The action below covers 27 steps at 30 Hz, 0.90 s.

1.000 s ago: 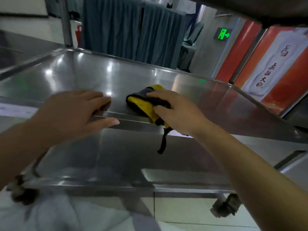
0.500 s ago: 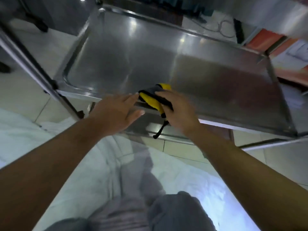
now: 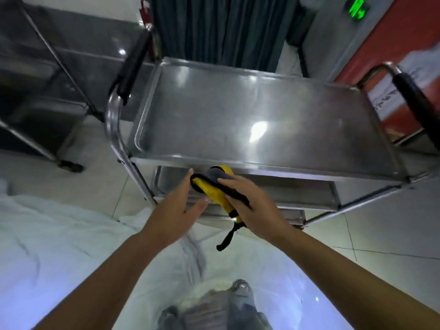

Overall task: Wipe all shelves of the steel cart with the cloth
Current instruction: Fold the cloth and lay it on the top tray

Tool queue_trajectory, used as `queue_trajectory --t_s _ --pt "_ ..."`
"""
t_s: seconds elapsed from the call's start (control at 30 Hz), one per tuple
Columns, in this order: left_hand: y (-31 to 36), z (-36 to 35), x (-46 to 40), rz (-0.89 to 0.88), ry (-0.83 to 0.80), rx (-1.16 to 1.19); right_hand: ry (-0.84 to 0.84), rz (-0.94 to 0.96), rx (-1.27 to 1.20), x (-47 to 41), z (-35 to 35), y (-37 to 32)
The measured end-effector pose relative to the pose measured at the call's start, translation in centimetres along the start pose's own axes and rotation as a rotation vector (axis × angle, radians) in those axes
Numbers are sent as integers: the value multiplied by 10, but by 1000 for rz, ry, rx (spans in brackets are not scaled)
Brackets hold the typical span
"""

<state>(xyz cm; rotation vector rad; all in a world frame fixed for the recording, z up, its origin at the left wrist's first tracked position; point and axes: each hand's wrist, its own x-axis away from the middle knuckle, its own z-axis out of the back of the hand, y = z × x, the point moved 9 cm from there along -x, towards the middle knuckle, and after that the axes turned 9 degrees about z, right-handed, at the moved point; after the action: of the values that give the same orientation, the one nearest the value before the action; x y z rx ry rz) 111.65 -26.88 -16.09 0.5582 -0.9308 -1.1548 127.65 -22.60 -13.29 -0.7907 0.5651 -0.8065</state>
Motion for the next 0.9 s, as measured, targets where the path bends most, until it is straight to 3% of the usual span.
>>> queue_trajectory --t_s 0.13,0.27,0.53,0.73,0.9 --pt "91 47 24 -35 -79 386 80 66 -17 -10 51 -76" --pt "160 72 35 -23 -79 476 99 95 28 -14 101 -124" --pt "278 58 0 -172 -77 414 96 122 187 -6 219 -131" --pt "338 8 -29 -314 -39 202 181 63 175 4 305 -79" --pt "347 -22 -55 -265 13 -11 133 6 262 0 342 -25"
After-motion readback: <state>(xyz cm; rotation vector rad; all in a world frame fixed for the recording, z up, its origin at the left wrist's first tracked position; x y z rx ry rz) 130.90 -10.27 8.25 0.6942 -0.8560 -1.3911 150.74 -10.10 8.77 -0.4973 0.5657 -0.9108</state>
